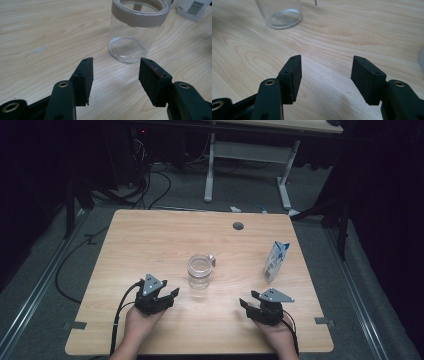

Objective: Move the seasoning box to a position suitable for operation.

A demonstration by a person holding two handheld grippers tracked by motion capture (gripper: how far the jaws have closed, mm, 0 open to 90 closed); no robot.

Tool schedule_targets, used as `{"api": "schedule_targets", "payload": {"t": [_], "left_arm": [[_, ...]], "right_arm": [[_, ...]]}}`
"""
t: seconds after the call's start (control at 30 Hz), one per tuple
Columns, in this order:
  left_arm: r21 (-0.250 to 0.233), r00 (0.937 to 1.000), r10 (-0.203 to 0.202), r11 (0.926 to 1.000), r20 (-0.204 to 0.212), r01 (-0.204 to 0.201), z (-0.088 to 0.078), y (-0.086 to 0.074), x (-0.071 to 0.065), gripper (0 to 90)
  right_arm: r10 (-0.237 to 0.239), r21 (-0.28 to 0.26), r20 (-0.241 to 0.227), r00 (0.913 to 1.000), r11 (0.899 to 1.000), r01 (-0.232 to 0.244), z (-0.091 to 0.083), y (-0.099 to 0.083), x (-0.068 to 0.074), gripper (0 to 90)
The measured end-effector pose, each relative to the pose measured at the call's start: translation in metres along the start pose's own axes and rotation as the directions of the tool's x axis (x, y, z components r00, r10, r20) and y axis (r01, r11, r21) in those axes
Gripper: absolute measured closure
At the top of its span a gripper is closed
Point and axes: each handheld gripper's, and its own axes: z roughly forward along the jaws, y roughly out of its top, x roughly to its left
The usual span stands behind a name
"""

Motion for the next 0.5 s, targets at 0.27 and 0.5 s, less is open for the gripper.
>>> {"api": "schedule_targets", "payload": {"t": [0.27,0.5], "left_arm": [[-0.011,1.0,0.008,0.9999,-0.005,-0.008,0.01,0.015,0.002,46.5],[-0.018,0.9998,0.012,0.9998,-0.013,-0.012,0.019,0.027,0.005,46.9]], "right_arm": [[0.005,-0.001,0.003,1.0,1.0,-0.005,0.0,0.0,-0.001,41.9],[0.004,-0.001,0.002,1.0,1.0,-0.004,-0.001,0.001,-0.001,41.8]]}}
